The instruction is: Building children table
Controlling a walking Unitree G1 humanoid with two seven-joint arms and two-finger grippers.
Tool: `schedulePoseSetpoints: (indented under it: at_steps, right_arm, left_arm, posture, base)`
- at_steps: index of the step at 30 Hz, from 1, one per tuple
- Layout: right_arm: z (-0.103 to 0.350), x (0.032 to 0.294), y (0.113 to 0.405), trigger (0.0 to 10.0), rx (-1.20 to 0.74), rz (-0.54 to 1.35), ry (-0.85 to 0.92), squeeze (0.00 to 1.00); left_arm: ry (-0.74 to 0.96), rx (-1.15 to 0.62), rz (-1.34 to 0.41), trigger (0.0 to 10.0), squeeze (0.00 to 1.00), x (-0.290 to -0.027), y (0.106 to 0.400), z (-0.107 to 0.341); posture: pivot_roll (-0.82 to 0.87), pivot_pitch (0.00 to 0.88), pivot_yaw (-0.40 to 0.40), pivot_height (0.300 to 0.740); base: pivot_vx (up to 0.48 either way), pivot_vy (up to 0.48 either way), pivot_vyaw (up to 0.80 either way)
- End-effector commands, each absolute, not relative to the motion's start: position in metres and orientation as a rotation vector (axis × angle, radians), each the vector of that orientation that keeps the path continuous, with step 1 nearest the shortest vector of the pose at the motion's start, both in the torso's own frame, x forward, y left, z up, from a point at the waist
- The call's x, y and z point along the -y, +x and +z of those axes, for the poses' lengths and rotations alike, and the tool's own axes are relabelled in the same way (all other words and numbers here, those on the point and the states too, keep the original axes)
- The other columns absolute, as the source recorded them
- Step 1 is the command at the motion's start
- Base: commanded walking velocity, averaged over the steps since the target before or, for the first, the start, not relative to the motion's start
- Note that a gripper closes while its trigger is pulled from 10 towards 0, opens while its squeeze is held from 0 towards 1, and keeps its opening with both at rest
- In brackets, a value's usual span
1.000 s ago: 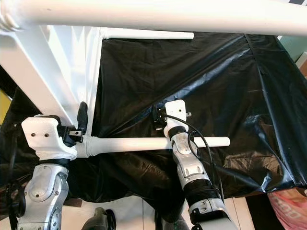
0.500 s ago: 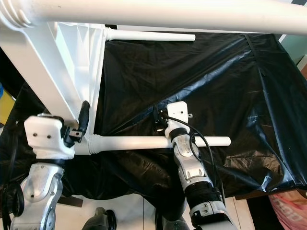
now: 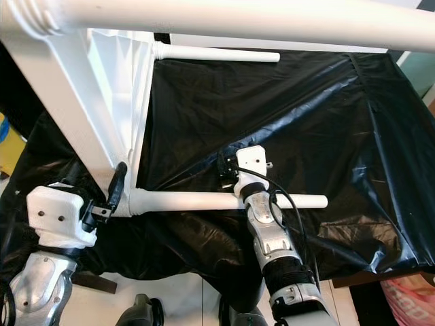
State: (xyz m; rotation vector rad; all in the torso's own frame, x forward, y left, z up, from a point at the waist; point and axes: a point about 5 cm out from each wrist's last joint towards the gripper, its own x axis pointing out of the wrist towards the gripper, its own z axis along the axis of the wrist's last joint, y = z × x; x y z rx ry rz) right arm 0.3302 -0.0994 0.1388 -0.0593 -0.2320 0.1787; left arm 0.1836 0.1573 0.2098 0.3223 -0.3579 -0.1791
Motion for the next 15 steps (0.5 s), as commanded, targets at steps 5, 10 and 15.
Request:
schedulePoseSetpoints:
  at_steps: [5,10,15]
  right_arm:
    - [0.131,0.093,0.327,10.0,0.219,0.213,-0.059,0.0]
    - [0.13,0.091,0.326,10.0,0.218,0.219,-0.058,0.0]
    - [0.13,0.09,0.325,10.0,0.218,0.223,-0.058,0.0]
  left_arm:
    - [0.299,0.152,-0.54,10.0,0.0,-0.141,0.163,0.184]
    - [0.288,0.078,-0.646,10.0,0.0,-0.135,0.158,0.177]
    - [0.264,0.032,-0.709,10.0,0.0,-0.131,0.158,0.172]
  posture:
    - [0.17,0.124,-0.081,0.74]
    - [0.17,0.121,-0.08,0.74]
    - [0.17,0.121,-0.08,0.74]
  base:
    - [0.0,0.0,0.0]
    - [0.0,0.0,0.0]
    - [0.0,0.0,0.0]
